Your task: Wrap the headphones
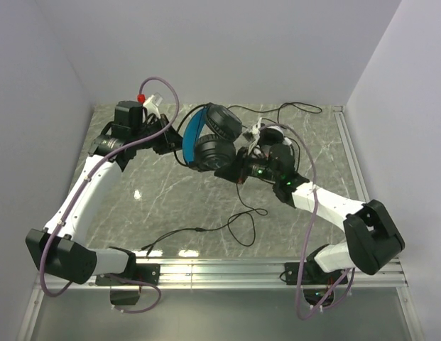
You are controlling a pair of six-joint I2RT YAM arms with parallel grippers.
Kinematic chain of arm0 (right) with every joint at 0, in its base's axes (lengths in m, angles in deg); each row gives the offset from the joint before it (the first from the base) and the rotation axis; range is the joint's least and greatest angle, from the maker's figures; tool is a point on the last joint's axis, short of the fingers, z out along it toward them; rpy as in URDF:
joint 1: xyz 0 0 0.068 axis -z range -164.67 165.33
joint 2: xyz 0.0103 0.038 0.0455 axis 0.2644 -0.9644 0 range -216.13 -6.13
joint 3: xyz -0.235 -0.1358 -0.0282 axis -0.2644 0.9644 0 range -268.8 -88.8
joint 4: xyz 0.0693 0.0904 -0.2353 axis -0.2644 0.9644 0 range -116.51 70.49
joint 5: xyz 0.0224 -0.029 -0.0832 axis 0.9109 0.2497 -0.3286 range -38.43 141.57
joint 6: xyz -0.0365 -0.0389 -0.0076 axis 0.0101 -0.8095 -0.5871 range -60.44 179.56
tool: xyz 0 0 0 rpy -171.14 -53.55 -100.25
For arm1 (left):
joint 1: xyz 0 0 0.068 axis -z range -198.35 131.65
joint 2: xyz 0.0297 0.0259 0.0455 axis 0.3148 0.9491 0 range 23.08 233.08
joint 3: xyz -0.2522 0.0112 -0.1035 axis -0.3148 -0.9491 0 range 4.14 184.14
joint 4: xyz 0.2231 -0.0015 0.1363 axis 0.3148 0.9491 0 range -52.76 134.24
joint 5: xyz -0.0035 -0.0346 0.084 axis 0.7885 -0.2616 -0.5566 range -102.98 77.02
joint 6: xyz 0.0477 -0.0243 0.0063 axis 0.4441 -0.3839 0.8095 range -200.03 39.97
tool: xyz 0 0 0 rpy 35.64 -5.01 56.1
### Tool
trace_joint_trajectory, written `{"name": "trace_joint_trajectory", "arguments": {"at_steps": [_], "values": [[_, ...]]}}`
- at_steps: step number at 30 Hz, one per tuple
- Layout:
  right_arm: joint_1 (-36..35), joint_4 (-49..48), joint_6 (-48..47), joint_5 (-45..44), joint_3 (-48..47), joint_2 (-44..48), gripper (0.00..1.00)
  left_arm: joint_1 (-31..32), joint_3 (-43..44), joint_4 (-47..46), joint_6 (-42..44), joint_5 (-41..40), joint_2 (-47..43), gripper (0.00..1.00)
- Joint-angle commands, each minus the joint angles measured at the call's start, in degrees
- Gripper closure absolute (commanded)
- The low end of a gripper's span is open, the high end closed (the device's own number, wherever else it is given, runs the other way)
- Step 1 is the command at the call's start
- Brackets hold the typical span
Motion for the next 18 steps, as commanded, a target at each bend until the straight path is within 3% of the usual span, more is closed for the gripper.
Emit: {"name": "trace_joint_trajectory", "arguments": {"at_steps": [1,11,18], "values": [[-3.7,-6.7,0.9,-2.3,1.4,-1.4,0.84,-0.1,4.1,-6.9,-5.6,-2.2,1.0,1.0],[-10.8,-21.2,8.0,-5.0,7.4,-6.3,0.86,-0.1,5.3,-7.8,-6.7,-9.9,2.4,1.0],[-15.2,-21.8,8.7,-7.2,9.9,-5.1,0.9,-0.2,8.0,-5.9,-5.1,-14.8,4.5,1.0]]}}
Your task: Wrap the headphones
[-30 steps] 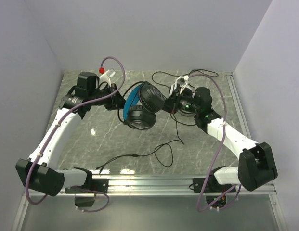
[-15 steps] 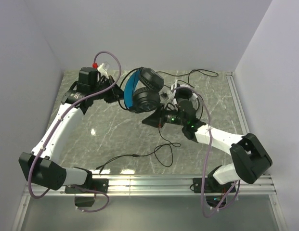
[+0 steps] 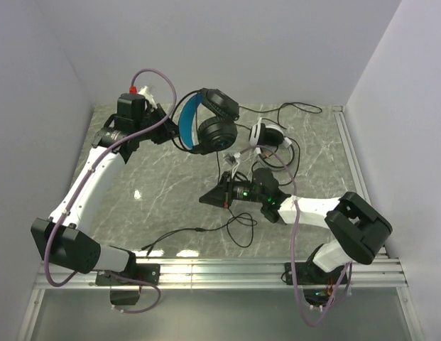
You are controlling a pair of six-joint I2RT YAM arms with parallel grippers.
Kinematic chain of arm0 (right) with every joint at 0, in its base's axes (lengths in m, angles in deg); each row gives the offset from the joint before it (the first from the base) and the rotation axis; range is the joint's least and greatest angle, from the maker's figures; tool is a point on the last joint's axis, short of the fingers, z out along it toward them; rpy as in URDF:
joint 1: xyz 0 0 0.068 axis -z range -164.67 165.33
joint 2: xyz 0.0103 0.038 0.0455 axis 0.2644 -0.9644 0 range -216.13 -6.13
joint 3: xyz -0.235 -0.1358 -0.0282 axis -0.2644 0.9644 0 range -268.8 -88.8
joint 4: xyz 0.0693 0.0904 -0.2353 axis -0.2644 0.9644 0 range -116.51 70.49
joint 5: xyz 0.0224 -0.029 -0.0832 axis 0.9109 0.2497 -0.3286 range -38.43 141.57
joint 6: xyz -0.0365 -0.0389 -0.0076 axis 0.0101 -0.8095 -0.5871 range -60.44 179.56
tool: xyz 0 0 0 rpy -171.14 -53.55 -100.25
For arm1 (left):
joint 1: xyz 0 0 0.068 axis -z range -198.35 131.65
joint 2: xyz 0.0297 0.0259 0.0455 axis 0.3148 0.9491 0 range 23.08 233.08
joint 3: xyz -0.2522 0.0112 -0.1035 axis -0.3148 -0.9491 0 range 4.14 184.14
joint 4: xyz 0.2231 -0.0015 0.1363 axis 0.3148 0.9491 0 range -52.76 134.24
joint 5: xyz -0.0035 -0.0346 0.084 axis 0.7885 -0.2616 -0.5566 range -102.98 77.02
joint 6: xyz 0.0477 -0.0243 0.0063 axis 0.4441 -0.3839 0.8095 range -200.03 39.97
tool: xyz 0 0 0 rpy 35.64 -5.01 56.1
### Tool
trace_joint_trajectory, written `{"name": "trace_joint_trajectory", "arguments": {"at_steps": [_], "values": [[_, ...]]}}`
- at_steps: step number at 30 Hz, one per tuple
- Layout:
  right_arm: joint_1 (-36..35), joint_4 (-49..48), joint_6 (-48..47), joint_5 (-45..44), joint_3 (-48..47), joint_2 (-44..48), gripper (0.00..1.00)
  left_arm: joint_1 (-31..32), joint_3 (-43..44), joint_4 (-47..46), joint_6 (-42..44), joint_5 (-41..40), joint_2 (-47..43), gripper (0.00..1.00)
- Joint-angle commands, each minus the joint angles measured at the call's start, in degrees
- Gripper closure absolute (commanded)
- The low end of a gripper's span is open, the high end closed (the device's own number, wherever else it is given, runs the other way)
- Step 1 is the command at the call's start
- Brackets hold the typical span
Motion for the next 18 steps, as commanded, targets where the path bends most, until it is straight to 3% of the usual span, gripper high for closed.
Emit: {"name": "trace_joint_trajectory", "arguments": {"at_steps": [1,18], "values": [[-2.4,-4.5,0.6,-3.0,1.6,2.1,0.91,-0.2,5.1,-3.2,-1.1,-2.7,0.4,1.0],[-16.6,0.9,-1.4,-9.9,5.3,12.6,0.97,-1.3,9.4,-3.6,-0.6,-7.6,8.0,1.0]]}}
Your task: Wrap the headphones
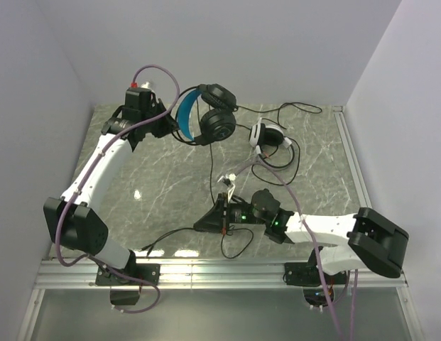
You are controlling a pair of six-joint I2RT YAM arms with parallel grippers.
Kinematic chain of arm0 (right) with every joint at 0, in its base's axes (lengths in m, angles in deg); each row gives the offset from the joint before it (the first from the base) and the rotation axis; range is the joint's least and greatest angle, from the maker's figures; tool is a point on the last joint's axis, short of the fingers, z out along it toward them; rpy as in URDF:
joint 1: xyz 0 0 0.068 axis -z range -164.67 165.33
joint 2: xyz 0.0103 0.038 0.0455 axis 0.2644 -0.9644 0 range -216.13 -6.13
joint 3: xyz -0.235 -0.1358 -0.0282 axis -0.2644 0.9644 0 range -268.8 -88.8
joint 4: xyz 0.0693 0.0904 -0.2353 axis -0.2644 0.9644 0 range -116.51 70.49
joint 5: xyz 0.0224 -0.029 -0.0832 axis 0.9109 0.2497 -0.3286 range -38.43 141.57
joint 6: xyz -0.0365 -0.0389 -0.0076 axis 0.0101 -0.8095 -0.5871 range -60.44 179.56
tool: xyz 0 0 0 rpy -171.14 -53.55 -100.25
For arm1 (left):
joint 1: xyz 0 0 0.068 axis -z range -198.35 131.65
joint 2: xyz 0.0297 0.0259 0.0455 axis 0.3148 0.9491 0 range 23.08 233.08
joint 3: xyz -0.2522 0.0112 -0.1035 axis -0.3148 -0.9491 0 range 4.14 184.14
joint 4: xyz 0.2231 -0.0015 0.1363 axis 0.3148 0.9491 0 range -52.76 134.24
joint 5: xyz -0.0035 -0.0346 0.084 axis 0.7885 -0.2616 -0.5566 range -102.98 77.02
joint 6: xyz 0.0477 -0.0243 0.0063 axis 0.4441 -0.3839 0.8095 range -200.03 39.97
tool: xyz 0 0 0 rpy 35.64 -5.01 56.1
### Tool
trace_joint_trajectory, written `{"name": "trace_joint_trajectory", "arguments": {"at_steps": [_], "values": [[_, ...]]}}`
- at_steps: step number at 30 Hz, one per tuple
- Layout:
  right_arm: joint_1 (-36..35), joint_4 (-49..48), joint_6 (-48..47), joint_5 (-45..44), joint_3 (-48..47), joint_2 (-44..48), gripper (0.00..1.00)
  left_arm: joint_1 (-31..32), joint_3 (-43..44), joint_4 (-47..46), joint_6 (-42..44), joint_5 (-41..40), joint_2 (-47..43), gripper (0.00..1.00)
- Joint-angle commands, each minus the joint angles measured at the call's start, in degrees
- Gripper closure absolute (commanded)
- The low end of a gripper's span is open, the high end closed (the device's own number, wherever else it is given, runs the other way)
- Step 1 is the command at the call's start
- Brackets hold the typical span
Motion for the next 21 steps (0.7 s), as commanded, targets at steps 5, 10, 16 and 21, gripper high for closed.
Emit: {"name": "trace_joint_trajectory", "arguments": {"at_steps": [5,10,16,21], "values": [[-6.0,5.4,-3.5,-3.8,-2.9,5.5,0.97,-0.2,4.4,-4.1,-1.1,-2.6,1.4,1.0],[-9.5,9.8,-5.7,-4.6,-6.2,7.5,0.98,-0.3,3.7,-4.8,-1.3,-5.1,2.7,1.0],[-10.4,19.5,-9.2,-5.8,-12.3,11.3,1.0,0.3,-1.2,-8.0,-1.3,-9.9,1.4,1.0],[-10.5,31.9,-13.5,-9.8,-20.0,13.9,1.0,2.4,-7.1,-10.5,-1.1,-17.6,-1.3,1.0]]}}
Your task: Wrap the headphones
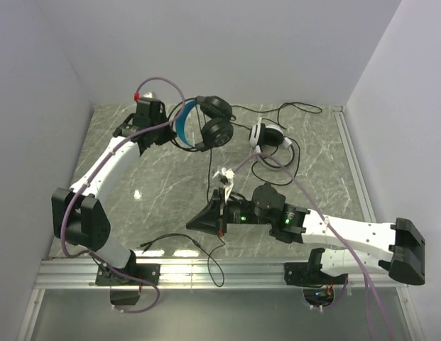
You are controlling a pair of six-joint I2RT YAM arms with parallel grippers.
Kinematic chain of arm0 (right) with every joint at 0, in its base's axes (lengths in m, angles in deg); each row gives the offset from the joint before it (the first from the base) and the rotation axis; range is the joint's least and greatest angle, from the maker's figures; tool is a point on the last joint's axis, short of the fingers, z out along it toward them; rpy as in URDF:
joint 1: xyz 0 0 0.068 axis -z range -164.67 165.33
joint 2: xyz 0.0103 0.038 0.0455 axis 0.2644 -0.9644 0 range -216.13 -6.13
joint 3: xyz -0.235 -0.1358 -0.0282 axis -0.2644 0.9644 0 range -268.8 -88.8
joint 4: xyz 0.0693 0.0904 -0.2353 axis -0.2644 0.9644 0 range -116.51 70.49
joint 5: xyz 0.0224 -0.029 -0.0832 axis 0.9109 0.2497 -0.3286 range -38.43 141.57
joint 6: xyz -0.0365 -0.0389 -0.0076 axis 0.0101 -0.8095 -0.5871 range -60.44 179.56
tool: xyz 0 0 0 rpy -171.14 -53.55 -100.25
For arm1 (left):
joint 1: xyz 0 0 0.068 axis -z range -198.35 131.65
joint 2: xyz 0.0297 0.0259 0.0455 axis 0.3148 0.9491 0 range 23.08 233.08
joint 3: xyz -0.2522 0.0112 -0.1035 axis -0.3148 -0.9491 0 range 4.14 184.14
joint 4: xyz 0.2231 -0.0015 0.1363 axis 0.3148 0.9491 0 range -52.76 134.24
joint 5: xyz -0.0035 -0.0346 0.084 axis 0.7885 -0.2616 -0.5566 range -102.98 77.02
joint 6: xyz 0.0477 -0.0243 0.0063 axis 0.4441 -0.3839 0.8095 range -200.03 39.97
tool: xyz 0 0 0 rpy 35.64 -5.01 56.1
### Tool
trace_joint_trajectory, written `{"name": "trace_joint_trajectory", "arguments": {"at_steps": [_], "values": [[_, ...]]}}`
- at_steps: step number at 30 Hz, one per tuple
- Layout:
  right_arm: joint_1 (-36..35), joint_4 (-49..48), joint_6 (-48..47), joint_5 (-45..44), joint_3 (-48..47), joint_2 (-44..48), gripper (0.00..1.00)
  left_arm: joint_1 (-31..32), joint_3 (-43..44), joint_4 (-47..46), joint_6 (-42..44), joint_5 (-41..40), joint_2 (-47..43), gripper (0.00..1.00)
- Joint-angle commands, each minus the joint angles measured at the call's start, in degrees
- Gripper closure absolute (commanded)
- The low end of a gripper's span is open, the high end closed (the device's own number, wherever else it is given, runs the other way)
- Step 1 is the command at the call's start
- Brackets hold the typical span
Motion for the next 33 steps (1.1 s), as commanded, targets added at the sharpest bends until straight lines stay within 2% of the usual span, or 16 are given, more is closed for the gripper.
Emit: {"name": "trace_joint_trajectory", "arguments": {"at_steps": [1,4,10,13,16,26,33], "values": [[-0.5,9.4,-5.9,-2.5,-9.5,2.4,1.0,2.6,-3.2,-8.2,-1.0,-9.4,-4.7,1.0],[-0.4,16.8,-7.7,-2.7,-15.6,1.8,1.0,5.1,-5.8,-8.6,-0.8,-15.9,-5.8,1.0],[0.9,21.1,-7.8,-1.5,-23.4,-0.5,1.0,7.5,-9.0,-10.2,-0.1,-21.8,-6.3,1.0],[2.2,21.1,-7.1,-0.8,-25.6,-0.8,0.99,8.0,-10.2,-11.0,0.2,-22.2,-6.3,1.0],[2.9,21.2,-6.9,0.0,-27.6,-1.2,0.91,8.1,-11.2,-11.2,0.5,-22.5,-6.2,1.0],[5.4,22.6,-5.0,1.0,-31.7,-1.6,0.93,8.5,-11.6,-11.8,1.2,-22.7,-4.6,1.0],[8.8,24.2,-4.0,2.7,-36.6,-2.1,0.9,10.2,-12.9,-12.8,2.1,-24.5,-3.9,1.0]]}}
